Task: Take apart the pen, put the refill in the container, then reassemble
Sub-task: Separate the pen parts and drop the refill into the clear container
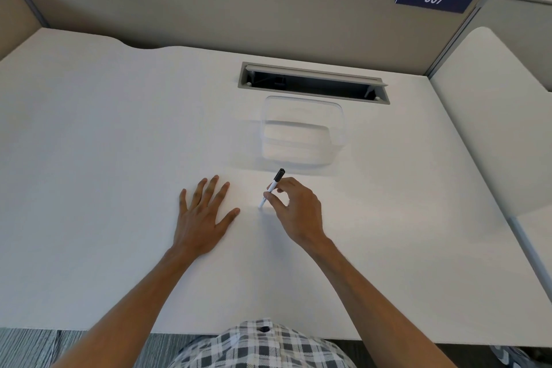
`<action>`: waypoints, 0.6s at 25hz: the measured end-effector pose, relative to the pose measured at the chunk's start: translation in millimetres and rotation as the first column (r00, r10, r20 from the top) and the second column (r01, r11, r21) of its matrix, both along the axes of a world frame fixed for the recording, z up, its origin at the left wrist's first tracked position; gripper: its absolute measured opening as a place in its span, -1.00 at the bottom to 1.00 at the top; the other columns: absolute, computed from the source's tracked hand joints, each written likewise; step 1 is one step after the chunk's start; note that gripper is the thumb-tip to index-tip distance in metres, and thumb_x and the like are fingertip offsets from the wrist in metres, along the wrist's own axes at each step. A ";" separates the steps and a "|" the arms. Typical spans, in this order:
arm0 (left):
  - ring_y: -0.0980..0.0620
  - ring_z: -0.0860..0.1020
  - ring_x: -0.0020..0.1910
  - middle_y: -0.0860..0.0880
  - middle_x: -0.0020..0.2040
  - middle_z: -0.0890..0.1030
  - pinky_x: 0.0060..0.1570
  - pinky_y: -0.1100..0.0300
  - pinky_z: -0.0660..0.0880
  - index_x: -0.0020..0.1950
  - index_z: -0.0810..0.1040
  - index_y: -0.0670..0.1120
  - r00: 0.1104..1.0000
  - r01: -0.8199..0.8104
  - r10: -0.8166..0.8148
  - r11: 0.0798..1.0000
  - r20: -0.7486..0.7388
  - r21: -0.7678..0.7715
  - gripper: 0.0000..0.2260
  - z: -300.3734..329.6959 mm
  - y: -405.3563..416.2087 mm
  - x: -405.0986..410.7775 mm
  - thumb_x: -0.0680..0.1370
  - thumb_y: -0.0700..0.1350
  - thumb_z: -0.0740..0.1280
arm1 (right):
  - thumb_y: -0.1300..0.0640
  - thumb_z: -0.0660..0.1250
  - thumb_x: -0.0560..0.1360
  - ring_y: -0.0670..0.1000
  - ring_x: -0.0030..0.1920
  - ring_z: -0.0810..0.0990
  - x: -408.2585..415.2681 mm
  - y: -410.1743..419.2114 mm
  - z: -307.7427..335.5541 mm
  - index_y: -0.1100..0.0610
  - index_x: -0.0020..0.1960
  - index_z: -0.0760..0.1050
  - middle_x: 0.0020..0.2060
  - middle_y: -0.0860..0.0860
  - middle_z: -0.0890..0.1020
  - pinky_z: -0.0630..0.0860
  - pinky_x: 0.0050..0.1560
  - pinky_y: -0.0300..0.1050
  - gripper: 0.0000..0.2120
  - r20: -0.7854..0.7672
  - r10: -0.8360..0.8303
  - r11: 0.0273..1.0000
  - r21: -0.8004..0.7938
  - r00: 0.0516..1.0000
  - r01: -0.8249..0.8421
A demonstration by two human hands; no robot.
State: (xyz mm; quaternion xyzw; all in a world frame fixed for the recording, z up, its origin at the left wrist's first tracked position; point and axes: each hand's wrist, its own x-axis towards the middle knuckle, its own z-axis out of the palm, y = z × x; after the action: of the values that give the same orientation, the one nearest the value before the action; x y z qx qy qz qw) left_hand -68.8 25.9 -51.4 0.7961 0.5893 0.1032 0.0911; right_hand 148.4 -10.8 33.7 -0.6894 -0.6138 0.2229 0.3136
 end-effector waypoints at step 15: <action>-0.03 0.05 0.58 0.02 0.61 0.11 0.50 -0.23 -0.06 0.57 0.13 0.11 1.000 -0.009 0.009 1.000 0.017 0.004 -0.35 1.0 -0.4 0.5 0.55 0.36 -0.11 | 0.03 0.41 0.53 -0.08 0.05 0.60 0.3 4.6 3.2 0.05 -0.04 0.66 0.25 -0.14 0.55 0.36 -0.12 -0.16 -0.88 0.143 0.021 0.996 0.088 0.990 -0.034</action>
State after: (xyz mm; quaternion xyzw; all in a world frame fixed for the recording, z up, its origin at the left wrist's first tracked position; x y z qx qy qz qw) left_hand -68.4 25.5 -50.4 0.7928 0.5918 0.1113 0.0940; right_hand 148.7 -6.3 36.9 -0.6800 -0.6534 0.1497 0.2970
